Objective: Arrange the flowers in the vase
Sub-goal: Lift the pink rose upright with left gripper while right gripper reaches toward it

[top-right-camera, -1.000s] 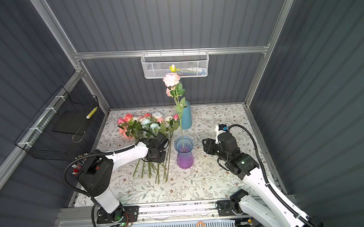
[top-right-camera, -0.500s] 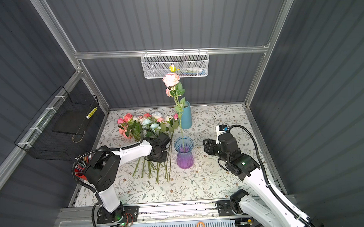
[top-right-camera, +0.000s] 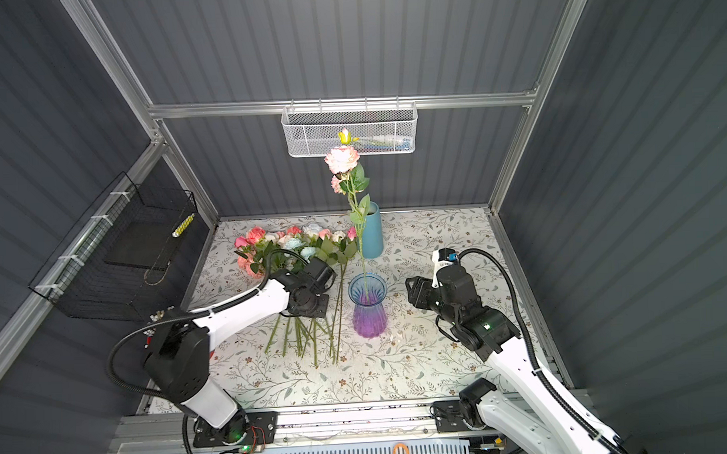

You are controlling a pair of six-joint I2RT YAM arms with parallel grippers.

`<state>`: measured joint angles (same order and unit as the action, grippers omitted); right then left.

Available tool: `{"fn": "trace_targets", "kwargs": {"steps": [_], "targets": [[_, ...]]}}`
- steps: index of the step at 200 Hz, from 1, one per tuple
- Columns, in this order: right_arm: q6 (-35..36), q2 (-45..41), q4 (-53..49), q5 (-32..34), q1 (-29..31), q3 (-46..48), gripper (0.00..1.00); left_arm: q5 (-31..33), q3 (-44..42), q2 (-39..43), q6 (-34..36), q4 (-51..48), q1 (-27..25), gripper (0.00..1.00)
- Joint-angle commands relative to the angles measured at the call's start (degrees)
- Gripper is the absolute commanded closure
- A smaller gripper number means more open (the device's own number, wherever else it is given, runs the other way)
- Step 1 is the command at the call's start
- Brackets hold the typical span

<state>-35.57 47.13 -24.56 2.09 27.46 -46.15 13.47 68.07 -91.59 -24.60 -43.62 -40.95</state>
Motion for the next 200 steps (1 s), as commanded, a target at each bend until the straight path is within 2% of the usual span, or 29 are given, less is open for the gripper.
{"fn": "trace_targets", "kwargs": {"steps": [1, 37, 51, 68, 94, 115, 132, 152, 168, 200], "targets": [[1.1, 0.4, -0.6, -0.3, -0.2, -3.5, 0.43, 4.6, 2.2, 6.5, -0.5, -5.5, 0.2, 1.0], [1.9, 2.2, 0.5, -3.0, -0.1, -6.7, 0.43, 10.7, 0.0, 15.9, -2.1, -7.4, 0.2, 1.0], [2.3, 2.7, 1.6, -5.4, -0.1, -7.8, 0.43, 12.8, -2.6, 20.9, -1.9, -4.8, 0.2, 1.0], [2.9, 3.2, 2.0, -7.7, 0.2, -9.3, 0.43, 13.2, -8.3, 30.0, 0.2, 3.1, 0.2, 1.0], [5.0, 3.8, 3.9, -9.0, 1.8, -12.3, 0.43, 12.4, -19.7, 46.5, 5.4, 21.7, 0.2, 1.0], [6.2, 4.3, 5.5, -7.9, 4.1, -14.3, 0.39, 9.2, -25.5, 54.2, 10.1, 32.9, 0.2, 1.0], [9.6, 4.4, 9.4, -9.4, 6.7, -14.9, 0.33, 5.2, -25.5, 54.6, 13.7, 36.7, 0.2, 1.0], [12.6, 4.7, 14.0, -9.6, 9.7, -16.0, 0.28, 0.4, -22.0, 50.0, 16.1, 38.0, 0.2, 1.0], [14.3, 7.0, 13.9, -13.9, 10.4, -19.9, 0.27, -3.5, -18.9, 46.2, 17.1, 38.9, 0.1, 1.0], [18.0, 14.1, 9.5, -17.0, 13.5, -30.3, 0.3, -9.1, -16.4, 42.5, 17.4, 41.5, -0.3, 1.0]]}}
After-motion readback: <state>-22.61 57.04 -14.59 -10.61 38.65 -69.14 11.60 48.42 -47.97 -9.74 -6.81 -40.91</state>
